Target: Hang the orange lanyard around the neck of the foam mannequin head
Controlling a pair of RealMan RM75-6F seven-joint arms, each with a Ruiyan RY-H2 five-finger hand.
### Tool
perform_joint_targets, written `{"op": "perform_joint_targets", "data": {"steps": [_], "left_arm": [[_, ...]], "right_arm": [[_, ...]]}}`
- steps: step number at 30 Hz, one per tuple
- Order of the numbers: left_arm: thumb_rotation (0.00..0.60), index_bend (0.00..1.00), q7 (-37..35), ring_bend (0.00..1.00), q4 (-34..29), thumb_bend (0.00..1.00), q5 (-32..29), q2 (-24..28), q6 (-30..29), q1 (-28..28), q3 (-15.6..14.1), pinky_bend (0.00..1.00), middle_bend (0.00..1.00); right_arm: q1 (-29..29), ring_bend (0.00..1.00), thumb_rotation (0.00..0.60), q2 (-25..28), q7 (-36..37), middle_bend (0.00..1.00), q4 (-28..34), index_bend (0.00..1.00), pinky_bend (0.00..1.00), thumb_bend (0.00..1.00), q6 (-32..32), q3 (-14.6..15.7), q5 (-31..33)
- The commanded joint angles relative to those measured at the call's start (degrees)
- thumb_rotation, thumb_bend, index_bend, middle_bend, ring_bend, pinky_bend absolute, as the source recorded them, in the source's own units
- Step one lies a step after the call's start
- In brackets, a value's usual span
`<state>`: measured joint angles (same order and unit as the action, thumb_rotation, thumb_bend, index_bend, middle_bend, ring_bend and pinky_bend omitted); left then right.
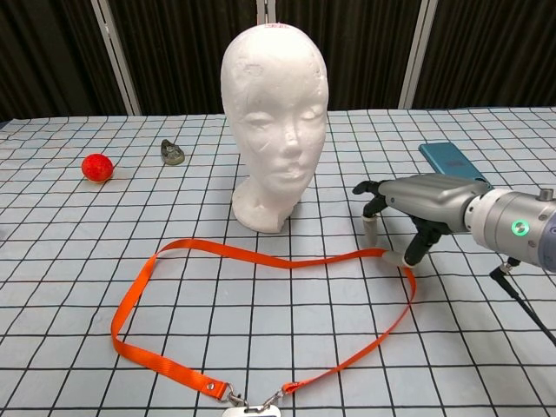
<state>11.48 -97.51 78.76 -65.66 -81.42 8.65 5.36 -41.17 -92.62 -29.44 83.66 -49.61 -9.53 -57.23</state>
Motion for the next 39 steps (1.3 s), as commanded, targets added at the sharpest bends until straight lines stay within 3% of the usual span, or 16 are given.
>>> {"op": "perform_joint_targets", "data": {"steps": [1, 13, 27, 29, 31, 33, 39], "left_arm": [[0.6, 0.0, -0.03, 0.0, -0.01, 0.0, -0.07, 0.0, 0.05, 0.04, 0.01, 0.0, 0.0], [0.6, 0.0, -0.39, 0.0, 0.19, 0.0, -0.28, 0.07, 0.04, 0.15, 0.05, 0.0, 0.0], [0.6, 0.0, -2.52, 0.0, 1.27, 0.0, 1.91, -1.5, 1.74, 1.64, -0.53, 0.0, 0.0], [0.6, 0.0, -3.61, 0.0, 1.95, 0.08, 3.03, -1.96, 2.31, 2.27, -0.68, 0.0, 0.0], [0.6, 0.0, -4.08, 0.0, 3.05, 0.23, 4.74, -2.82, 4.01, 3.93, -0.77, 0.0, 0.0], [0.6, 0.02, -5.05, 0.0, 3.47, 0.32, 5.59, -4.13, 8.07, 7.09, -0.29, 0.0, 0.0], [0.6, 0.11, -4.48, 0.0, 4.08, 0.34, 3.71, -7.26, 18.26, 14.89, 1.87, 0.0, 0.0]], "right_arm": [[-0.42, 0.0, 0.6, -0.64, -0.23, 0.0, -0.75, 0.49, 0.0, 0.32, 0.02, 0.3, 0.33], [-1.32, 0.0, 0.6, -2.36, -0.62, 0.0, -3.62, 0.52, 0.0, 0.32, -0.67, 1.5, 0.43], [-0.53, 0.0, 0.6, -1.54, 6.66, 0.0, -4.24, 0.67, 0.0, 0.47, -0.18, 2.62, -4.21], [-0.32, 0.0, 0.6, -1.1, 7.79, 0.0, -4.0, 0.67, 0.0, 0.49, -0.07, 2.75, -4.86], [0.08, 0.0, 0.6, -0.29, 9.22, 0.0, -3.27, 0.68, 0.0, 0.52, -0.22, 2.94, -5.85], [0.49, 0.0, 0.6, 1.04, 10.58, 0.0, -1.76, 0.68, 0.0, 0.54, -0.42, 3.03, -6.78], [0.63, 0.0, 0.6, 3.51, 12.57, 0.0, 2.03, 0.69, 0.0, 0.64, 0.04, 2.46, -6.73]]}}
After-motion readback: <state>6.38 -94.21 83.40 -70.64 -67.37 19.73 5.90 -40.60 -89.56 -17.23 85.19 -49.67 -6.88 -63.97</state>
